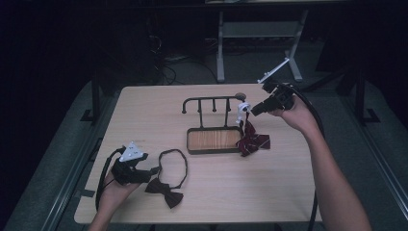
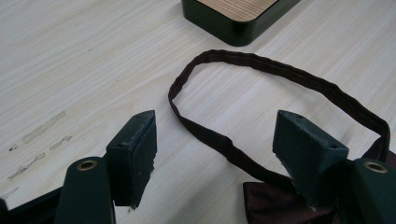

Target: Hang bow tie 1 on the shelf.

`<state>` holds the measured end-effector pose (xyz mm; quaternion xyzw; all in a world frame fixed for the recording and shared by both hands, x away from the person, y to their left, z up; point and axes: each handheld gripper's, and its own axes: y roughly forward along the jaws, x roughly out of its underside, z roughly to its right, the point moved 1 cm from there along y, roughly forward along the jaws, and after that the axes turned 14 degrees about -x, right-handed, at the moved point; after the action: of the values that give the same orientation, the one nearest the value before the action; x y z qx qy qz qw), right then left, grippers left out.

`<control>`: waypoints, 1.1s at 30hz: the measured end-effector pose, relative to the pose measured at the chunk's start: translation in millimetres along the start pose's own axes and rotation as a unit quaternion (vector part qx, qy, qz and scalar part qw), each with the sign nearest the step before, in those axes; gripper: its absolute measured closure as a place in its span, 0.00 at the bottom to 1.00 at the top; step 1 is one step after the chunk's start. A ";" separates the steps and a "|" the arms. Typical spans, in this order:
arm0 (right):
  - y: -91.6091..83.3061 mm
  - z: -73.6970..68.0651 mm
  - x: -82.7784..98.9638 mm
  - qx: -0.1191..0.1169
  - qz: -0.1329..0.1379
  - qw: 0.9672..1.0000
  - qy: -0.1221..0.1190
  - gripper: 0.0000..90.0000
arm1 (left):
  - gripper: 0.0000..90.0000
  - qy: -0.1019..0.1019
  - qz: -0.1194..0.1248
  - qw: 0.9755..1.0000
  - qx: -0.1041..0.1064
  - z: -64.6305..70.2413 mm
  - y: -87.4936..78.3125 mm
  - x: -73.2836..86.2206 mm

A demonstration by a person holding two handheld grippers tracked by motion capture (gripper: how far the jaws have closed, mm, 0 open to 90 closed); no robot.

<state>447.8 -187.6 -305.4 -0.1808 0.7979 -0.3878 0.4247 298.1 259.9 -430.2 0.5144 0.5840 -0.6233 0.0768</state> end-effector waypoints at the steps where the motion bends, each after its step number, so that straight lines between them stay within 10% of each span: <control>1: -0.5 0.0 2.5 -0.001 0.001 1.000 -0.001 0.85 | 0.35 0.000 0.002 1.000 0.000 0.5 0.3 -0.2; 33: 7.3 -14.0 75.9 -0.027 0.024 0.999 -0.010 0.57 | 0.41 0.042 -0.044 0.998 0.013 -4.4 11.5 -24.4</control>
<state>393.1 -223.4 -347.1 -0.1767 0.8078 -0.3543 0.4366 319.8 247.7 -419.0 0.5153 0.6002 -0.6115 0.0181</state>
